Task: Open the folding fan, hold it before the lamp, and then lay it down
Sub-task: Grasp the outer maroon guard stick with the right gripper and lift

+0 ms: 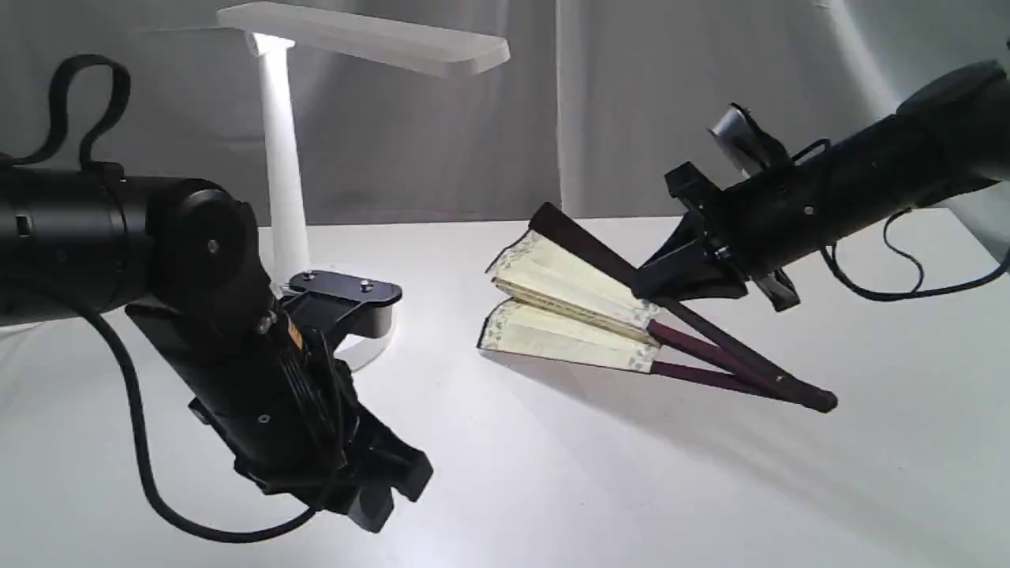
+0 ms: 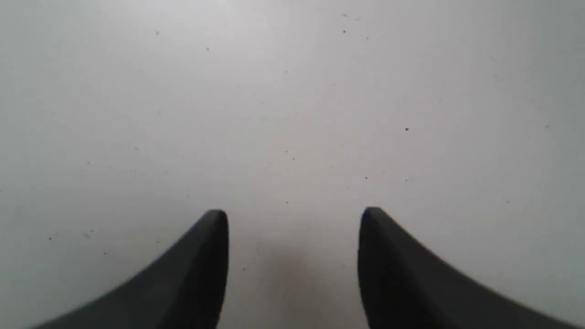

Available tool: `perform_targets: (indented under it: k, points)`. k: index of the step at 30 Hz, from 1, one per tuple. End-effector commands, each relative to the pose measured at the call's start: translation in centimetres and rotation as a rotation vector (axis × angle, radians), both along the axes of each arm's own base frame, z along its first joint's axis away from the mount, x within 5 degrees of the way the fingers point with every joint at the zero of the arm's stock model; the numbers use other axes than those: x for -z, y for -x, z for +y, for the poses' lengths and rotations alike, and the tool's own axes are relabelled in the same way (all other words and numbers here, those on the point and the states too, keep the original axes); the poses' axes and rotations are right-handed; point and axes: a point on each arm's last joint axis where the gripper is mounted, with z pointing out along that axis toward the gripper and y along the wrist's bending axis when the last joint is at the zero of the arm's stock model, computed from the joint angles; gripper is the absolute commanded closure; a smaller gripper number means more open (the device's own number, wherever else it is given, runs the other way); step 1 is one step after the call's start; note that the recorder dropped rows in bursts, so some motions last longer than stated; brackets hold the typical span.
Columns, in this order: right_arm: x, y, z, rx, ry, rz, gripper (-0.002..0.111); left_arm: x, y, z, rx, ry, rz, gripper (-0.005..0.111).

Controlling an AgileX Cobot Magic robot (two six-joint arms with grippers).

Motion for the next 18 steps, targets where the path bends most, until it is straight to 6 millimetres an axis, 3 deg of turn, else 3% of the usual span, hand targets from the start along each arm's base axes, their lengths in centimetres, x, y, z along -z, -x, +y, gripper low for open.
perform_targets:
  k: [1, 9, 18]
  points:
    - [-1.0, 0.8, 0.1, 0.025, -0.058, 0.0, 0.108, -0.5, -0.1, 0.1, -0.015, 0.018, -0.026, 0.063]
    - [-1.9, 3.5, 0.4, 0.011, -0.11, -0.023, 0.108, -0.5, -0.3, 0.0, -0.014, 0.027, -0.05, 0.067]
    - [-2.6, 7.2, -3.9, 0.104, -0.135, -0.059, 0.108, -0.6, -0.4, -0.1, 0.003, 0.03, -0.068, 0.067]
